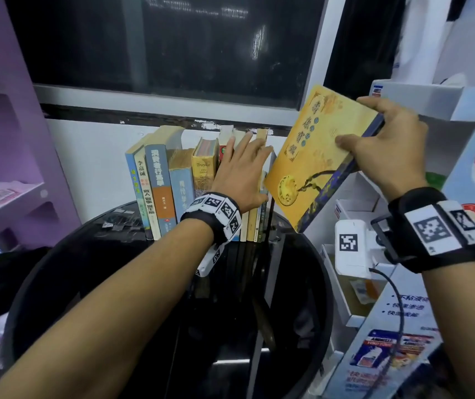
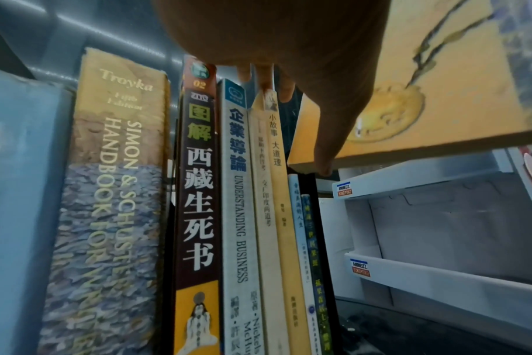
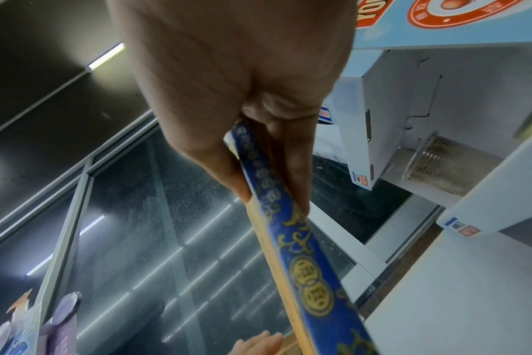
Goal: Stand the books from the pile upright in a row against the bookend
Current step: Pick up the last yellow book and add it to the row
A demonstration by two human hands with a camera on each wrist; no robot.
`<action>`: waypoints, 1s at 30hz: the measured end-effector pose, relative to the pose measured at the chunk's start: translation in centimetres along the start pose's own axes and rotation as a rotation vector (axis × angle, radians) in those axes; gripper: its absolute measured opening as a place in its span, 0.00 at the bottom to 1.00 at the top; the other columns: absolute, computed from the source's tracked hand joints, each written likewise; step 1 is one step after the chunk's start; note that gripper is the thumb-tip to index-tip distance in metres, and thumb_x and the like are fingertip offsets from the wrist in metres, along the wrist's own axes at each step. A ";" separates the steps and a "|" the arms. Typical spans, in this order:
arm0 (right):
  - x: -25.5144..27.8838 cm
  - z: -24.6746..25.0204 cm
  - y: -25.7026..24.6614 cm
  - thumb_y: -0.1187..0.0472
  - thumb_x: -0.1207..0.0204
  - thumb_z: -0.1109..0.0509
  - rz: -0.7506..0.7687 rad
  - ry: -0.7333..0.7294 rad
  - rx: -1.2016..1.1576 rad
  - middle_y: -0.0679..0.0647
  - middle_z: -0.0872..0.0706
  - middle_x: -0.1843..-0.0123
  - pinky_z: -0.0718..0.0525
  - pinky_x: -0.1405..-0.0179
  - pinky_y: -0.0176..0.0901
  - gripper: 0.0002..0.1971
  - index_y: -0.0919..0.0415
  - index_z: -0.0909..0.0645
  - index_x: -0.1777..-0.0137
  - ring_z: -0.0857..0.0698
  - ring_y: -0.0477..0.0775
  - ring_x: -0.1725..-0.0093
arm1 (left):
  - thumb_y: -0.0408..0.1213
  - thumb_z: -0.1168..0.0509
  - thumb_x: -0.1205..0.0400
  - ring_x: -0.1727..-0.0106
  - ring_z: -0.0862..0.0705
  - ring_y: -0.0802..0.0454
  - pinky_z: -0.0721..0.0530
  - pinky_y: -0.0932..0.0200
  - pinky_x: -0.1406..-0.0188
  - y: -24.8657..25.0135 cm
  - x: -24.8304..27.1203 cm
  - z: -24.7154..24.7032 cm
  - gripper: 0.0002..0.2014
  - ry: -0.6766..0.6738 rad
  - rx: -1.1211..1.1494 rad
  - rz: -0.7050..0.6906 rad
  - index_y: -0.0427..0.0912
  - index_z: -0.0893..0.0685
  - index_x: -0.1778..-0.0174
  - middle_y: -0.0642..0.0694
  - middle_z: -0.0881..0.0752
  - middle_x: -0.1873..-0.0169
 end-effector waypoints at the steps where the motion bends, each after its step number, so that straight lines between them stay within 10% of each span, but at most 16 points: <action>1: -0.1 0.1 -0.2 0.61 0.36 0.20 0.006 0.010 -0.010 0.49 0.12 0.44 0.11 0.49 0.55 0.29 0.50 0.20 0.33 0.12 0.57 0.46 | 0.64 0.29 0.35 0.16 0.49 0.44 0.59 0.39 0.18 0.0 -0.2 -0.2 0.49 0.004 -0.021 -0.001 0.47 0.38 0.21 0.45 0.37 0.21; 10: -1.5 -0.8 0.0 0.63 0.34 0.22 0.028 0.059 0.029 0.47 0.15 0.44 0.13 0.45 0.51 0.28 0.51 0.20 0.32 0.15 0.55 0.41 | 0.67 0.31 0.39 0.22 0.36 0.41 0.55 0.32 0.20 0.6 -0.7 -2.3 0.50 0.116 -0.109 0.016 0.43 0.34 0.25 0.43 0.30 0.27; 13: -1.4 -1.5 0.3 0.62 0.32 0.23 0.036 0.069 0.081 0.41 0.18 0.48 0.20 0.38 0.39 0.28 0.50 0.21 0.31 0.18 0.52 0.39 | 0.65 0.31 0.37 0.23 0.35 0.41 0.57 0.32 0.20 0.6 -0.7 -2.7 0.47 0.138 -0.117 0.015 0.42 0.33 0.25 0.42 0.30 0.28; 20: -1.5 -2.8 0.8 0.65 0.27 0.26 0.051 0.053 0.086 0.42 0.20 0.45 0.40 0.63 0.03 0.26 0.57 0.23 0.29 0.28 0.27 0.52 | 0.61 0.31 0.38 0.24 0.36 0.42 0.61 0.34 0.20 0.0 -0.8 -3.0 0.43 0.147 -0.143 0.037 0.45 0.30 0.29 0.43 0.31 0.28; 23: -1.3 -2.5 0.8 0.66 0.25 0.28 0.050 0.071 0.127 0.45 0.18 0.41 0.43 0.60 0.03 0.25 0.58 0.24 0.27 0.30 0.20 0.56 | 0.60 0.29 0.41 0.24 0.37 0.41 0.64 0.35 0.20 -0.1 -0.7 -2.9 0.45 0.143 -0.153 0.044 0.46 0.31 0.28 0.42 0.31 0.28; 30: -1.4 -2.9 1.3 0.64 0.23 0.31 -0.028 0.129 0.177 0.53 0.17 0.33 0.32 0.38 0.31 0.27 0.51 0.28 0.23 0.28 0.53 0.32 | 0.61 0.28 0.43 0.24 0.36 0.40 0.62 0.36 0.19 -0.5 -0.5 -2.8 0.46 0.131 -0.169 0.059 0.47 0.31 0.29 0.42 0.31 0.28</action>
Point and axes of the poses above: each hand's wrist, its own x-axis away from the middle knuckle, its own z-axis out of the back of the hand, y = z × x, the point moved 4 cm from there along -x, towards the middle knuckle
